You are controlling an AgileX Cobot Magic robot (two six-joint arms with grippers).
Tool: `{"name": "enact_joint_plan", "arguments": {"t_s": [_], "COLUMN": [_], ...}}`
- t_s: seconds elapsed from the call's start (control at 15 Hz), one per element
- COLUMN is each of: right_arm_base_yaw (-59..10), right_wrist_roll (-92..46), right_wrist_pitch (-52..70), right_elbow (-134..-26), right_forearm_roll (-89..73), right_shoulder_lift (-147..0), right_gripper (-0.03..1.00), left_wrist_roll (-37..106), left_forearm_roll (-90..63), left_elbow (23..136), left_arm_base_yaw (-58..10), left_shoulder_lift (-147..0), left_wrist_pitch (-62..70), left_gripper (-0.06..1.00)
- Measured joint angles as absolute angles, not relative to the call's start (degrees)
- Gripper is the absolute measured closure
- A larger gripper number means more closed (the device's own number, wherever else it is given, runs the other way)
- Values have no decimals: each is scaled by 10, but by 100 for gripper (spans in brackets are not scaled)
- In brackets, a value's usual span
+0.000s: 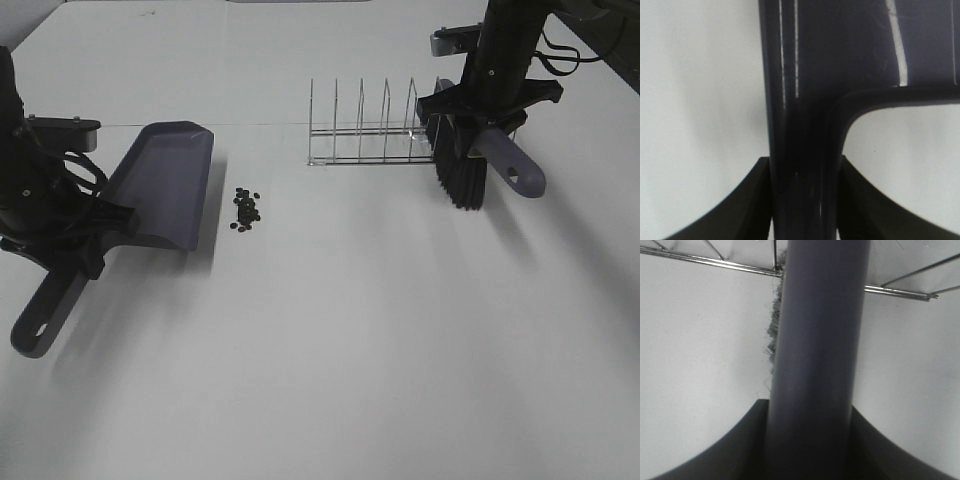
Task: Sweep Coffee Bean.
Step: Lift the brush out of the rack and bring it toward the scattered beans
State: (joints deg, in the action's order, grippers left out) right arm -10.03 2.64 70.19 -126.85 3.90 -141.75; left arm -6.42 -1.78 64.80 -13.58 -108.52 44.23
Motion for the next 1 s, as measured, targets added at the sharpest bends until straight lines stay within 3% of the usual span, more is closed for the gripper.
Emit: {"name": "enact_joint_plan", "arguments": {"t_s": [0.8, 1.0], "right_arm_base_yaw": [-105, -153], "right_wrist_roll": [62, 57], "right_wrist_pitch": [709, 706], "right_elbow": [-1289, -1218], "right_forearm_roll": [15, 4], "right_shoulder_lift": [-1254, -1173], "right_gripper": [65, 65], "left_wrist_roll": [-64, -78], "left_forearm_roll": [-14, -4], "left_elbow": [648, 648], "left_arm_base_yaw": [-136, -136], "left_shoulder_lift": [-1085, -1085], "left_wrist_pitch": [442, 450], "left_gripper": [60, 60]}}
